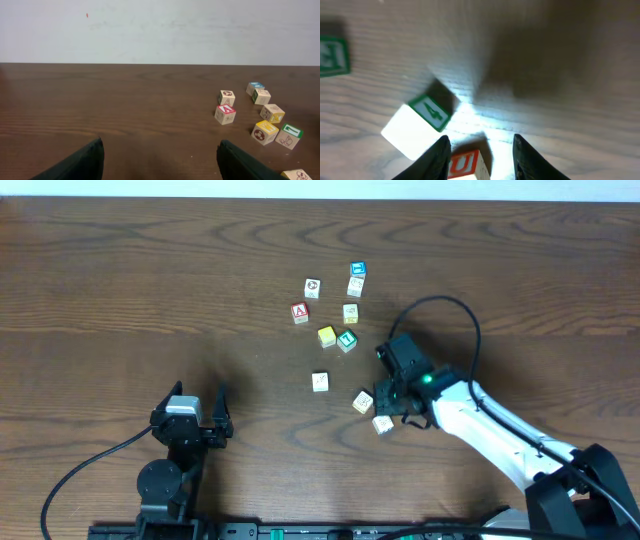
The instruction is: Lift 5 blocks
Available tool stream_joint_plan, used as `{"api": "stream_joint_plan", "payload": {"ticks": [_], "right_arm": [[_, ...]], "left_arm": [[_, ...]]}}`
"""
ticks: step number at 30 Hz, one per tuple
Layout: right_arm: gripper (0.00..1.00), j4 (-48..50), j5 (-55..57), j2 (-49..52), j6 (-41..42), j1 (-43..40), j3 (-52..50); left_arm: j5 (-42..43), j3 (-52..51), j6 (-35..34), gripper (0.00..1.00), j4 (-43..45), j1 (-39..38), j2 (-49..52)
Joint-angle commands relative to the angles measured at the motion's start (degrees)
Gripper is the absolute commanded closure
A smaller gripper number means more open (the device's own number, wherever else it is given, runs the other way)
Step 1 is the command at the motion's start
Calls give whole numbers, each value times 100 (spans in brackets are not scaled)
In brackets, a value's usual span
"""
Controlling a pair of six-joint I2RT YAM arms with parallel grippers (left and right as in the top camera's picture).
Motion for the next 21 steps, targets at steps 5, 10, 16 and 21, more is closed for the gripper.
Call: {"api": "stream_joint_plan", "payload": {"ticks": [5,10,16,21], "right_arm": [[82,-1296,129,2,-721,-70,1410],[99,-2341,-42,-9,-708,94,1659],[99,-3501,391,-72,-42,686,1657],[99,-3615,667,-157,348,1318,1585]], "left_arm": [[101,-70,-31,28,-227,28,-2],[98,-70,-31,27,-227,28,-2],[98,-70,-31,28,-227,28,-2],[101,-70,-31,28,-227,28,-2]]}}
